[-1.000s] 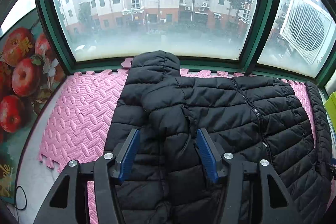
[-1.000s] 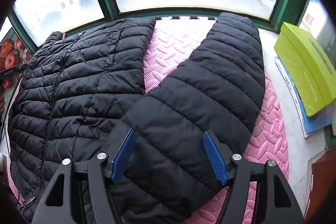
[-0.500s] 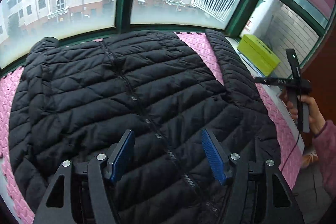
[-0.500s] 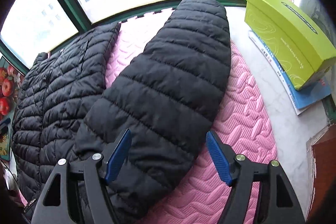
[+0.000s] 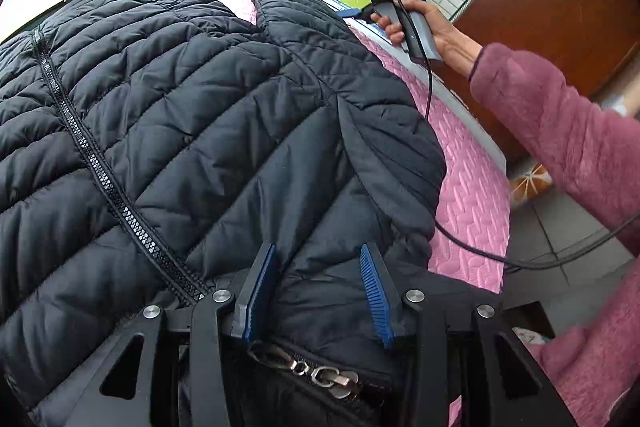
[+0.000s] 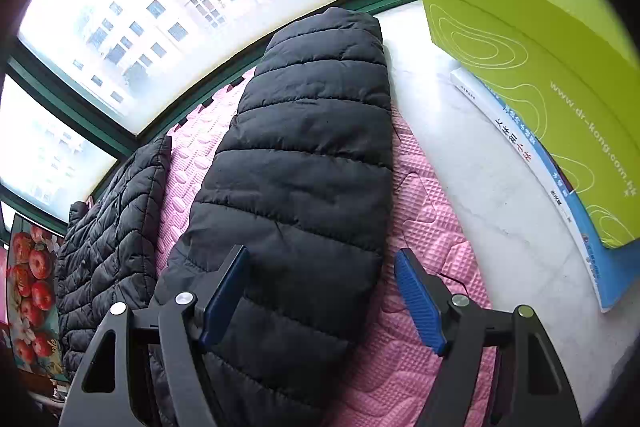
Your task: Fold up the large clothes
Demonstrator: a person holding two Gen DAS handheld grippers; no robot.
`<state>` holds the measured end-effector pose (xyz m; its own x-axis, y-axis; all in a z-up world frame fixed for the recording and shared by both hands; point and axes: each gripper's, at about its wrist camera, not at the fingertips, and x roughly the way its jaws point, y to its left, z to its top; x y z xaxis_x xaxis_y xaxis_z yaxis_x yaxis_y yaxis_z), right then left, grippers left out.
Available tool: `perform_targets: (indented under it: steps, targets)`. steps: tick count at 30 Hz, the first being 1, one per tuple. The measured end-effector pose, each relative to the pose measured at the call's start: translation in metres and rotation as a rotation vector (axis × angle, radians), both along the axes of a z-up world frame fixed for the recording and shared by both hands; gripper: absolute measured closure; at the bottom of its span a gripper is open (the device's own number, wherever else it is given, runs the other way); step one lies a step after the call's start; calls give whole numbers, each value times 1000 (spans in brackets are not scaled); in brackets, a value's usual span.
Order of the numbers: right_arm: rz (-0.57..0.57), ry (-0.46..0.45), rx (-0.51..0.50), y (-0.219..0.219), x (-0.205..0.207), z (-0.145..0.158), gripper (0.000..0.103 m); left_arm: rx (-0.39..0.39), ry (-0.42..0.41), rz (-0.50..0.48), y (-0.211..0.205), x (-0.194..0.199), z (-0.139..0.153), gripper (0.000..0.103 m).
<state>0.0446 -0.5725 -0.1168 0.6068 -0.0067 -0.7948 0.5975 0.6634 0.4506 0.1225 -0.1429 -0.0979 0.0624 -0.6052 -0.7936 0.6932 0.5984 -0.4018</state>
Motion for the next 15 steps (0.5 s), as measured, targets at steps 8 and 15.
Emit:
perform_targets:
  steps: [8,15]
  targets:
    - [-4,-58,26,2,11,-1,79,-24,48,45,6,0,-11,56]
    - [-5,-200,-20,26,0,68,91,-14,39,111,19,0,4,55]
